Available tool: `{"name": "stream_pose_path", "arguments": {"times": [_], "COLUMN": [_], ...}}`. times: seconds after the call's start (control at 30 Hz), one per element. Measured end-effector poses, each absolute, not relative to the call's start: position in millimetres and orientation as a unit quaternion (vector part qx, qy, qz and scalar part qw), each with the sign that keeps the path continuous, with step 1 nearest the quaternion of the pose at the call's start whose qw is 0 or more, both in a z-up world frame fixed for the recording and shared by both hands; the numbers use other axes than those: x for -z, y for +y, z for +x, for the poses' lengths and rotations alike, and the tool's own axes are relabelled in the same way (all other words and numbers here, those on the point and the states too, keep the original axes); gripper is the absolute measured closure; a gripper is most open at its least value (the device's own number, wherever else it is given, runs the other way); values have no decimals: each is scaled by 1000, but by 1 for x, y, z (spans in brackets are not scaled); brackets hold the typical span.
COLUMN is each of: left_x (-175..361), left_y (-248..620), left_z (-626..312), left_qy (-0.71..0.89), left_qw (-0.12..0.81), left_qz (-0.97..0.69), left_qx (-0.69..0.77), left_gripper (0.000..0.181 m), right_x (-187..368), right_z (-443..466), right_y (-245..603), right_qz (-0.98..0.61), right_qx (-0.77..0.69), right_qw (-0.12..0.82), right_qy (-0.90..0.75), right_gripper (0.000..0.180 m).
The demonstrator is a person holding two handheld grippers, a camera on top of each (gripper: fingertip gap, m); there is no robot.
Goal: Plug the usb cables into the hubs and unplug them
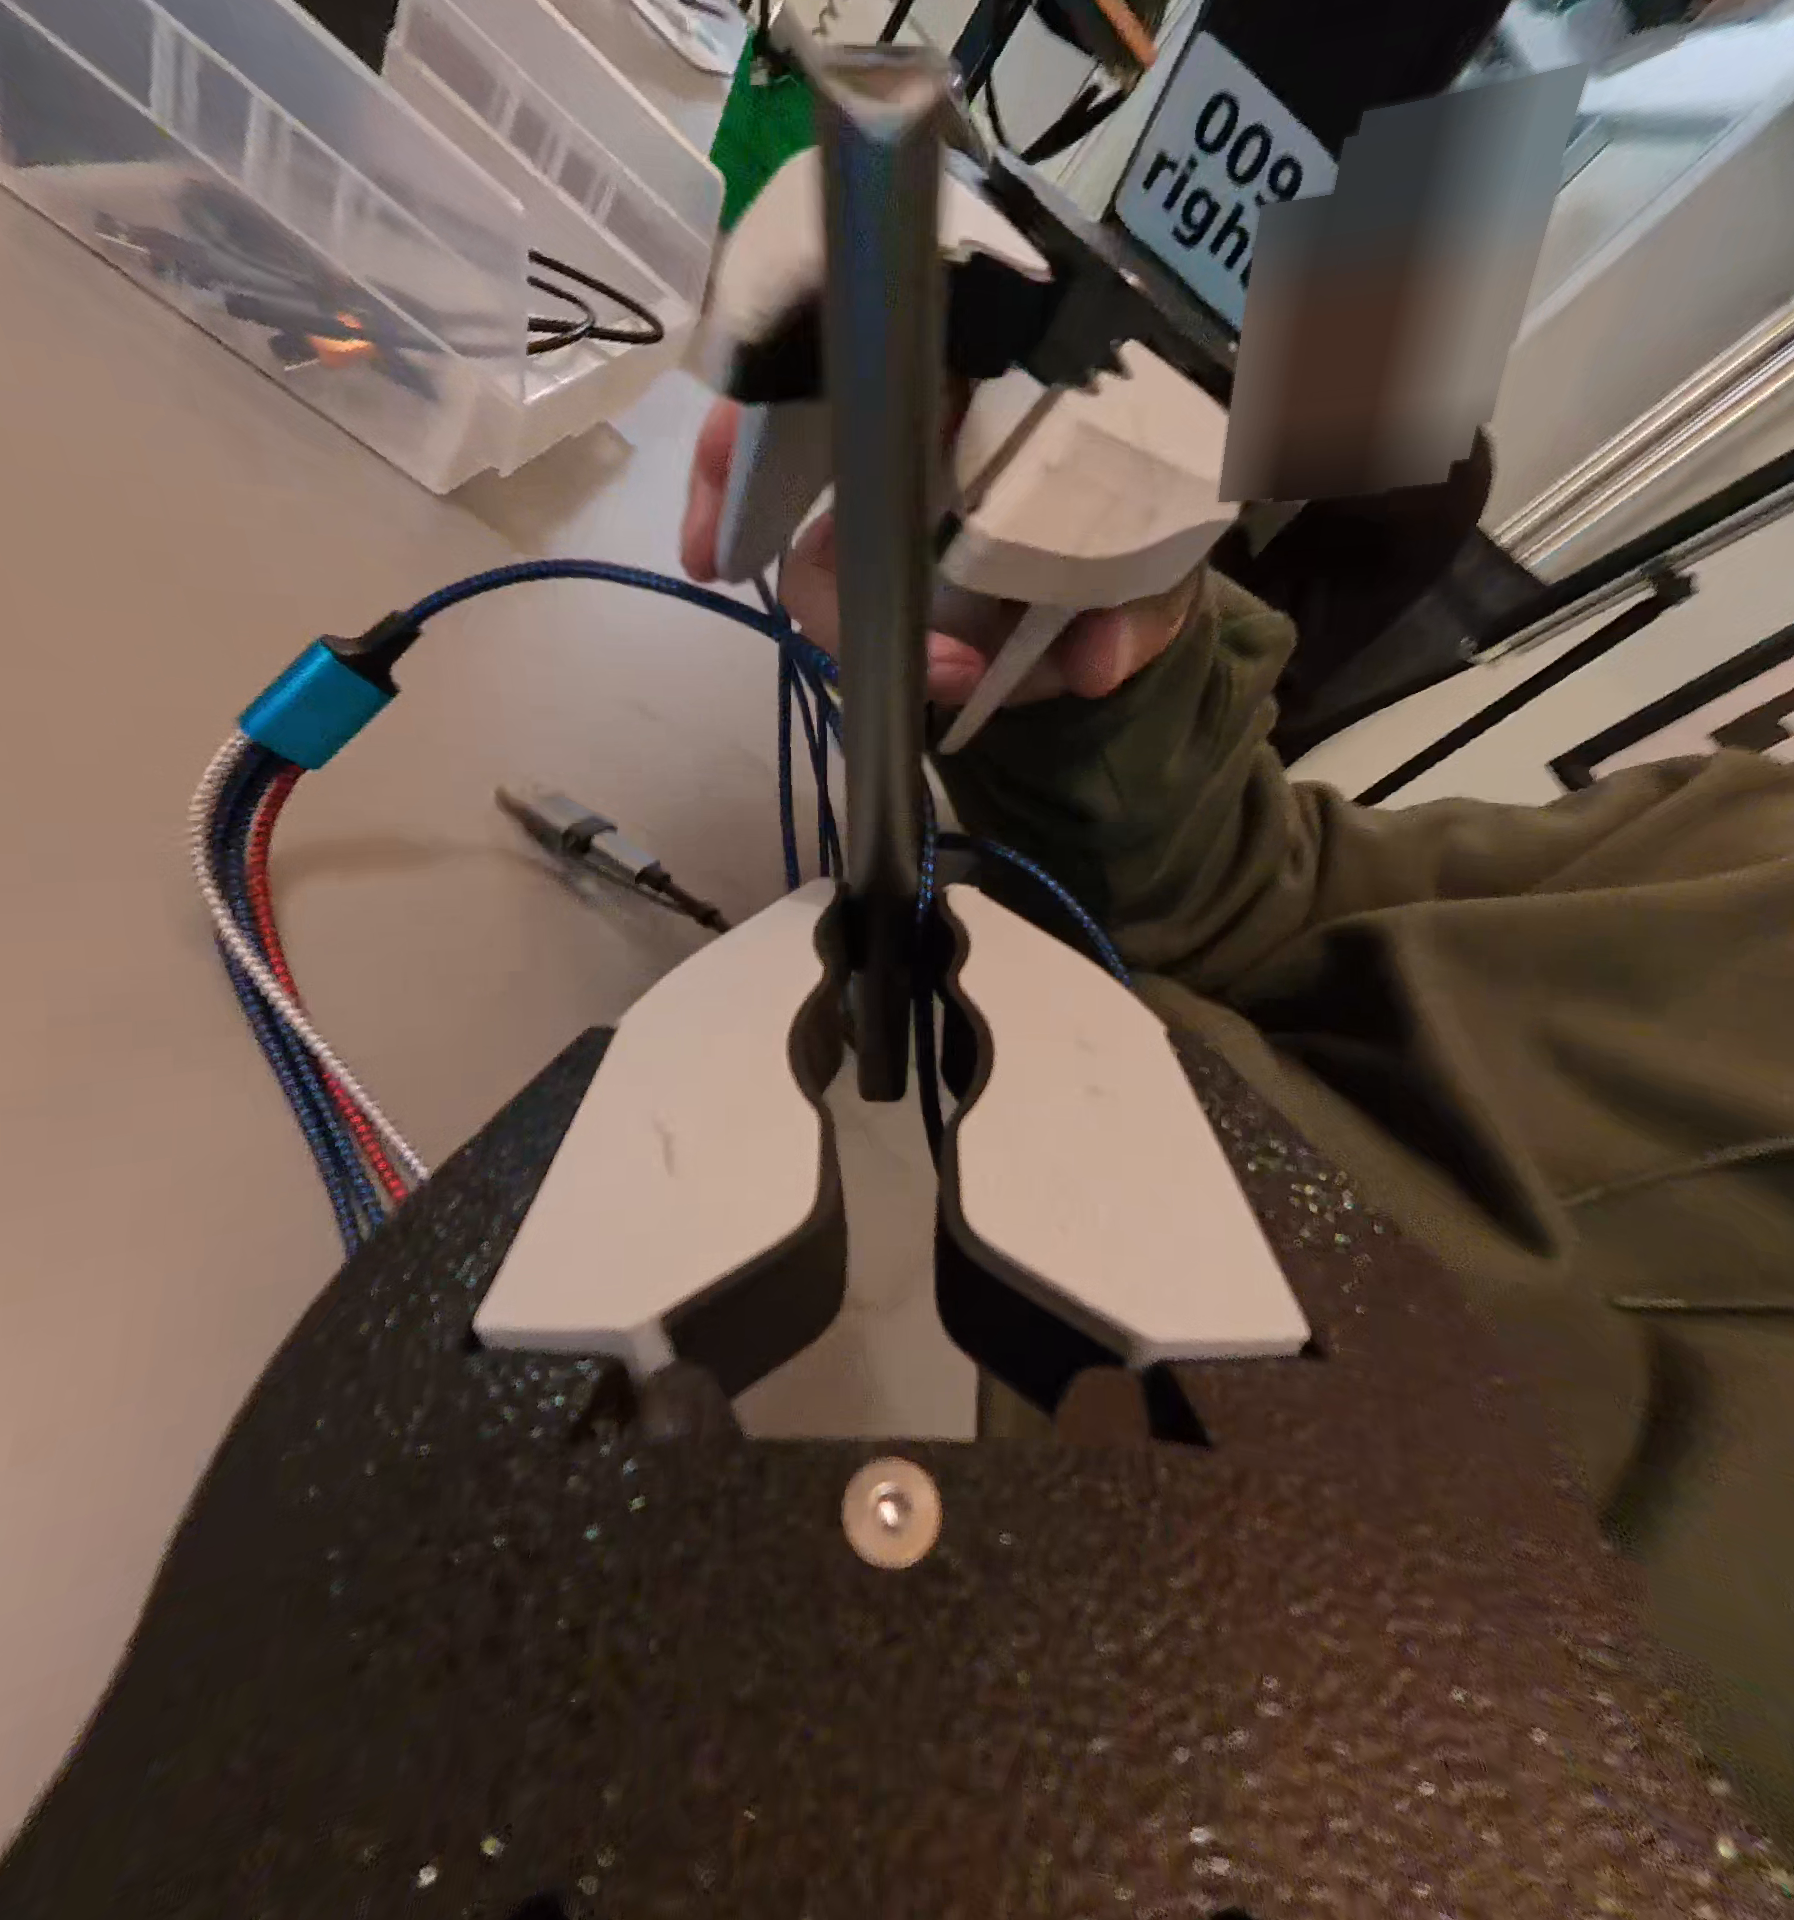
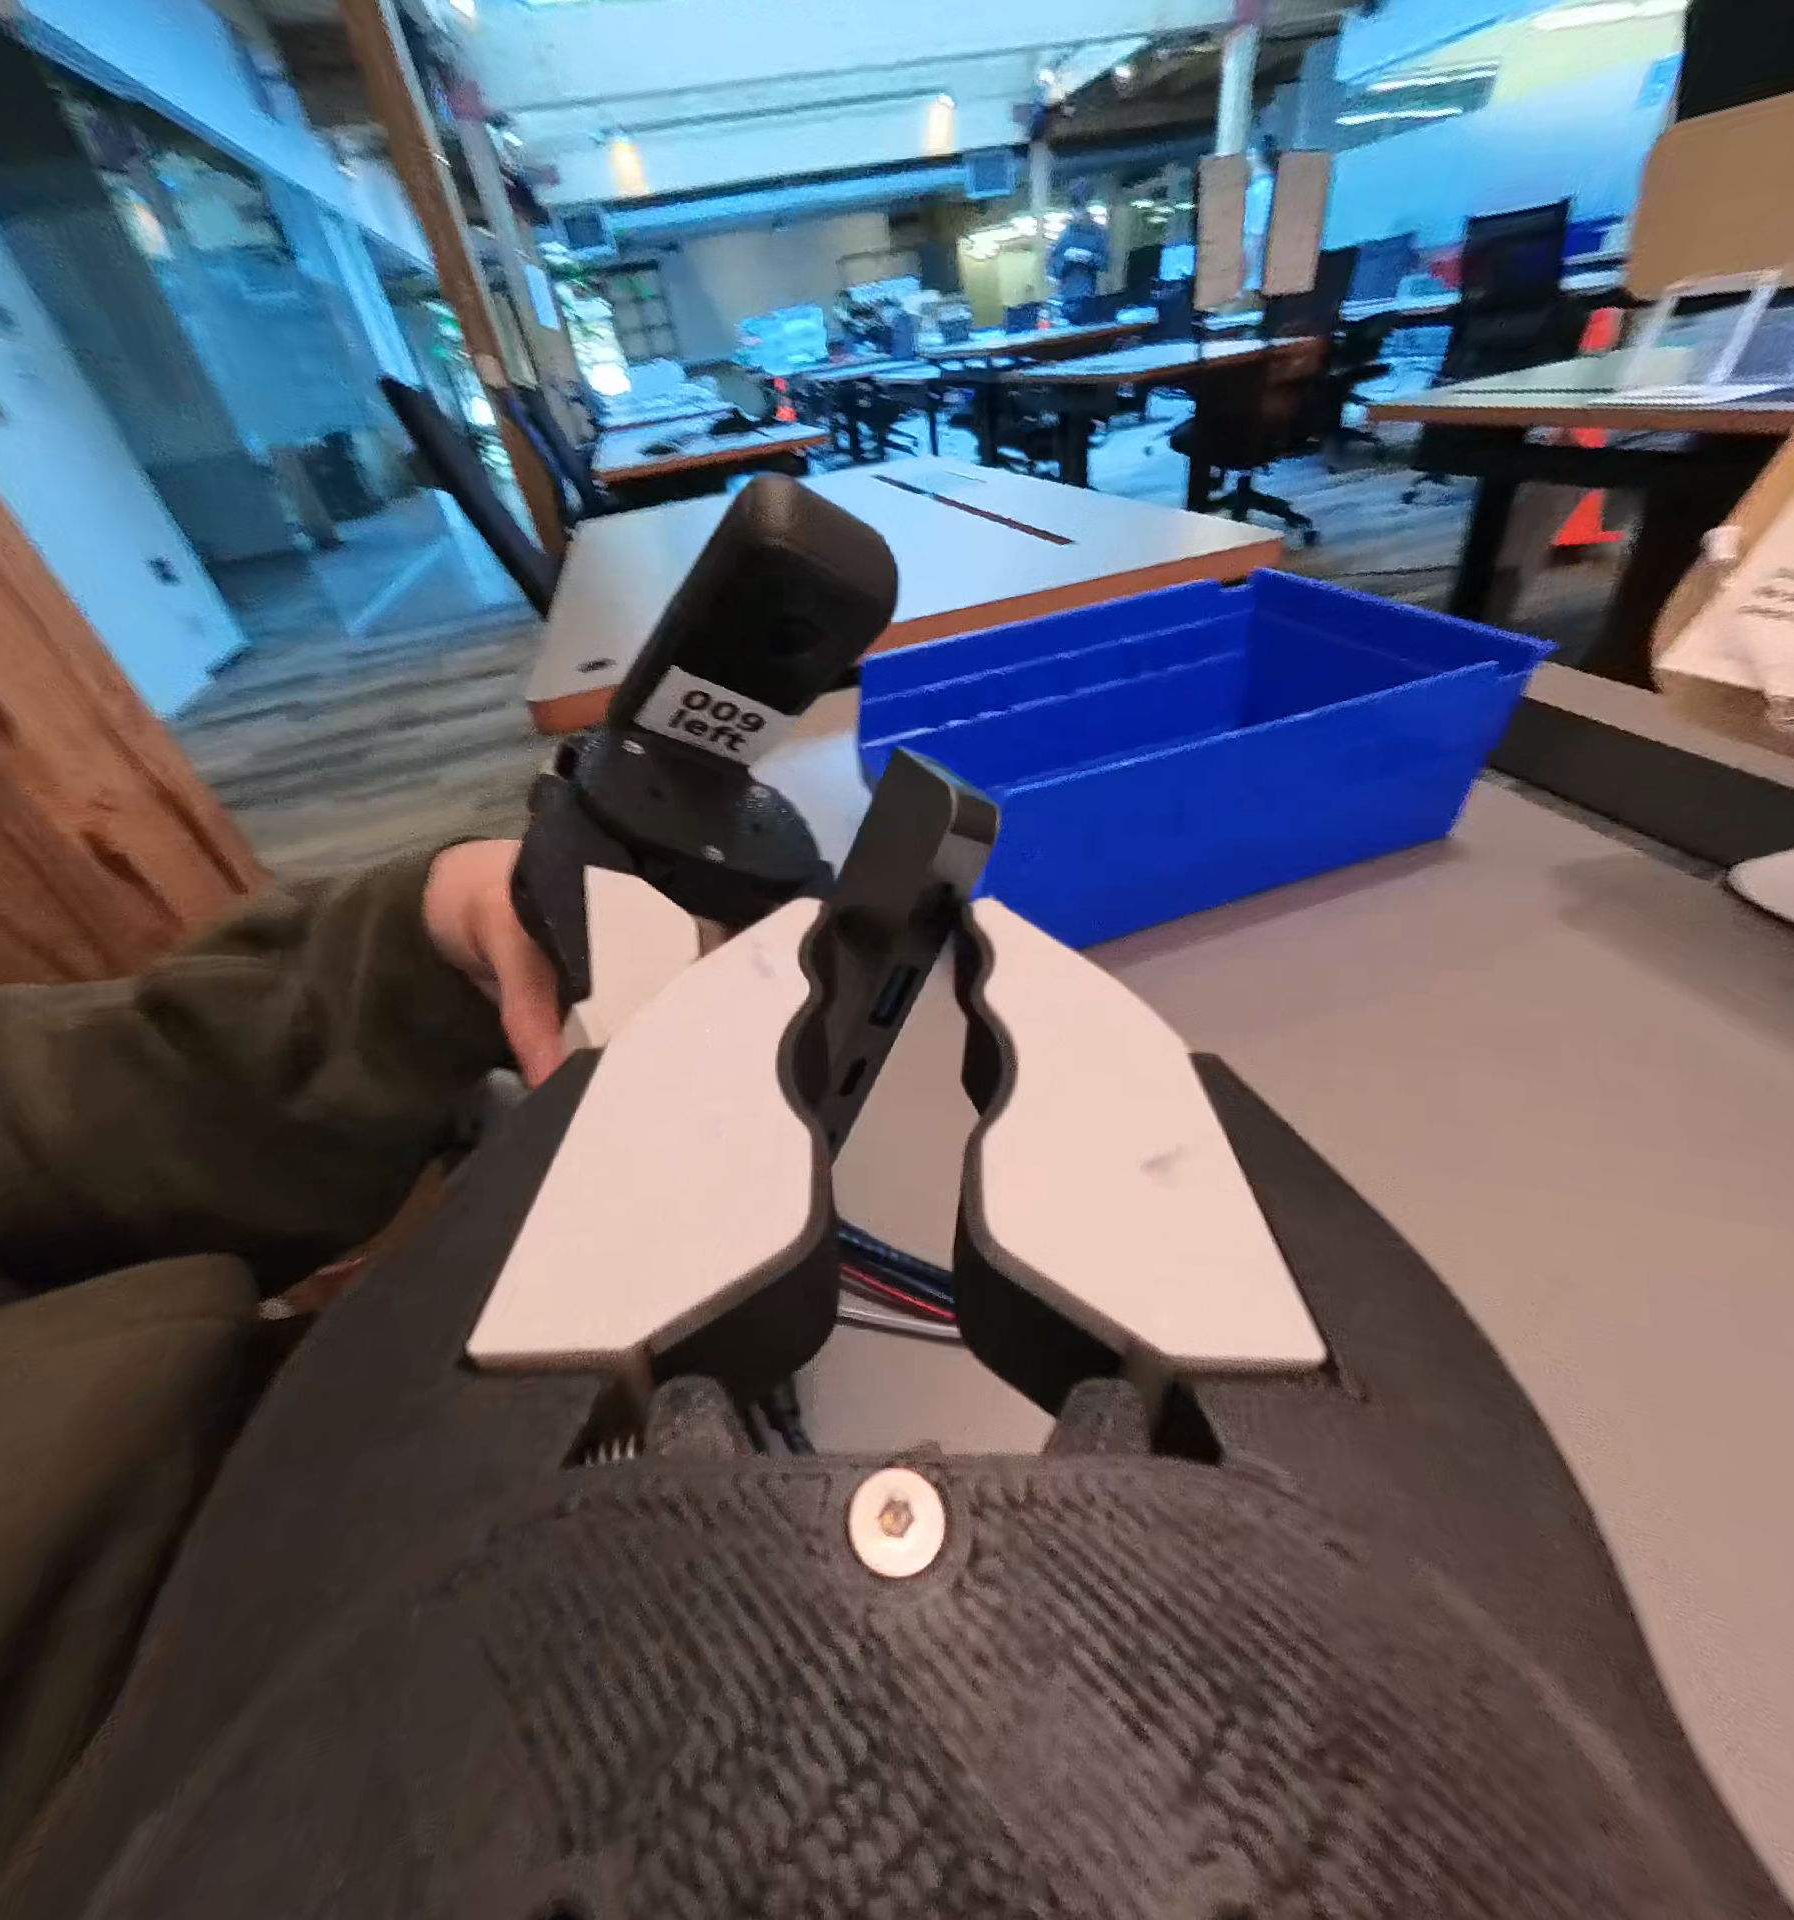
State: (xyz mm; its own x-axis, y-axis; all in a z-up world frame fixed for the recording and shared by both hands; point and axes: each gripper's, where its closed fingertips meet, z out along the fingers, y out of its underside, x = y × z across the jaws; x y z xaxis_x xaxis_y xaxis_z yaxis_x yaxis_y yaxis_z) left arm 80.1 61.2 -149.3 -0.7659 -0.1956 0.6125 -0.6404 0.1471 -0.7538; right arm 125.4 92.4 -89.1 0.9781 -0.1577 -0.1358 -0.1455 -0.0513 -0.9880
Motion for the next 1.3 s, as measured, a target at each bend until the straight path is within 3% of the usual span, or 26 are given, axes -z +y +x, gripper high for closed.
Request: {"name": "stream_pose_path", "arguments": {"times": [0.03, 0.17, 0.37, 0.67, 0.93, 1.3], "left_x": [152, 138, 114, 109, 107, 106], "left_y": [62, 65, 86, 77, 73, 78], "left_z": [80, 100, 113, 138, 132, 128], "left_qy": [-742, -721, -734, -681, -633, -623], "left_qw": [178, 68, -245, -483, -554, -556], "left_qz": [274, 260, 138, 144, 113, 73], "left_qx": [-586, -639, -618, -532, -528, -546], "left_gripper": [168, 161, 124, 122, 140, 140], "right_x": [89, 67, 38, 49, 59, 60], "right_z": [123, 135, 177, 199, 194, 189], "right_y": [92, 75, 20, 1, 15, 18], "right_qz": [-724, -673, -504, -383, -374, -381], "right_qx": [-10, -16, -129, -225, -277, -321], "right_qw": [682, 725, 805, 816, 801, 790], "right_qy": [103, 145, 287, 371, 376, 357], "right_gripper": [160, 166, 169, 169, 169, 168]}}
